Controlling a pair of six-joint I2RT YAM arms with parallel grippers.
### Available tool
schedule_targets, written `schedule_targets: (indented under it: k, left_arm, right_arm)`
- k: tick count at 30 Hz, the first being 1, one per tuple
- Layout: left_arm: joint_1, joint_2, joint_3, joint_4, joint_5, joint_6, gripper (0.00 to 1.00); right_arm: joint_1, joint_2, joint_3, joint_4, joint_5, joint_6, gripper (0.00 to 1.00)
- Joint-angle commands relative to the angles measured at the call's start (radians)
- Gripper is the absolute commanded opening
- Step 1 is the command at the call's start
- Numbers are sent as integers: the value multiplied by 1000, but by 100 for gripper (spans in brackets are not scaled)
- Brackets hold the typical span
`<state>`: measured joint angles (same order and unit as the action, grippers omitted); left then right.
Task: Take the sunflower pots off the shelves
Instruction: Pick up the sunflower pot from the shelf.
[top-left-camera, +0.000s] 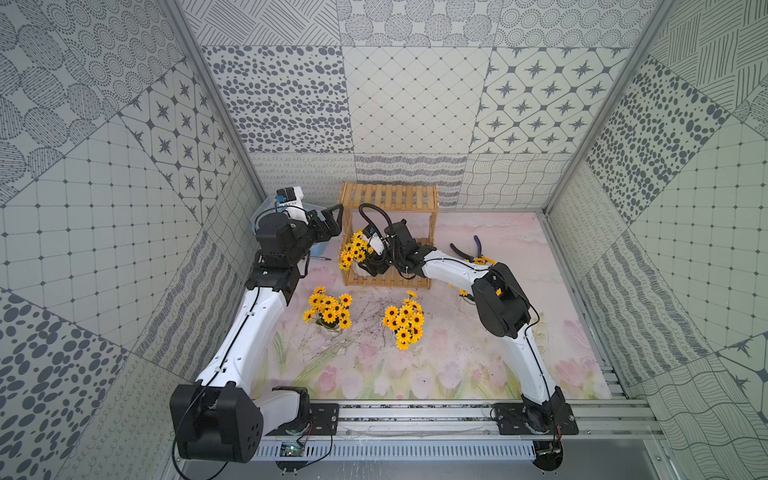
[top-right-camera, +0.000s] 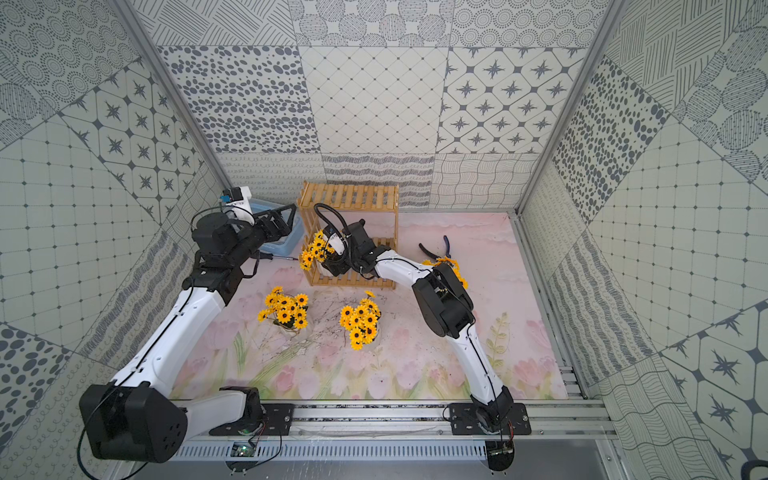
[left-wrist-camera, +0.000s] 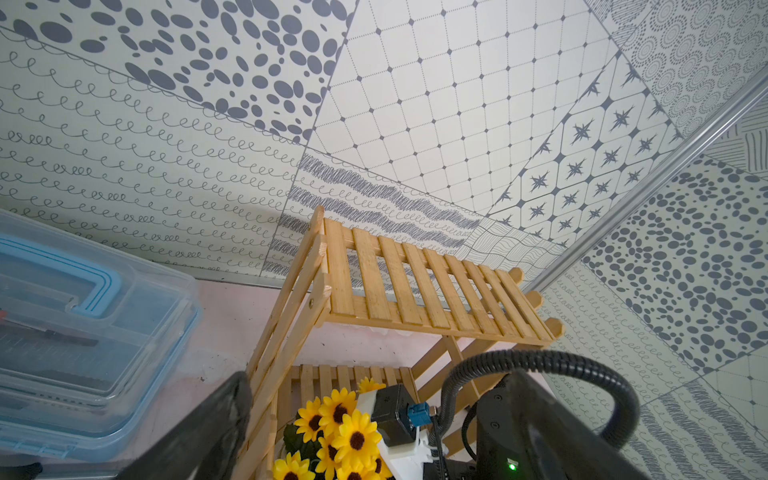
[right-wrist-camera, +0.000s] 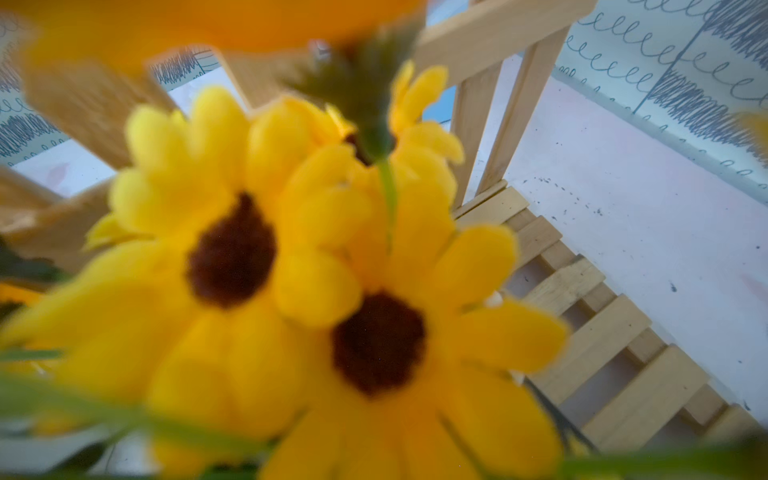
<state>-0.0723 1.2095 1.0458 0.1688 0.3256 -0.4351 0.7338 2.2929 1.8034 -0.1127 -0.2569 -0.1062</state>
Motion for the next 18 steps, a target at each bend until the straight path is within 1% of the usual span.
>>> schedule_targets:
  k: [1,5,9,18]
  left_arm:
    - [11,-4,5,41,-2,16,96]
    - [11,-3,4,43,-2,16,96]
    - [11,-2,4,43,0,15,96]
    - [10,-2,0,53,4,4,96]
  right_arm:
    - [3,-42,-57,10,11,-3,53]
    - [3,-101,-105,33,29,-10,48]
    - [5,-179,-165,61,49,-15,45]
    - [14,-311,-272,97,89,-10,43]
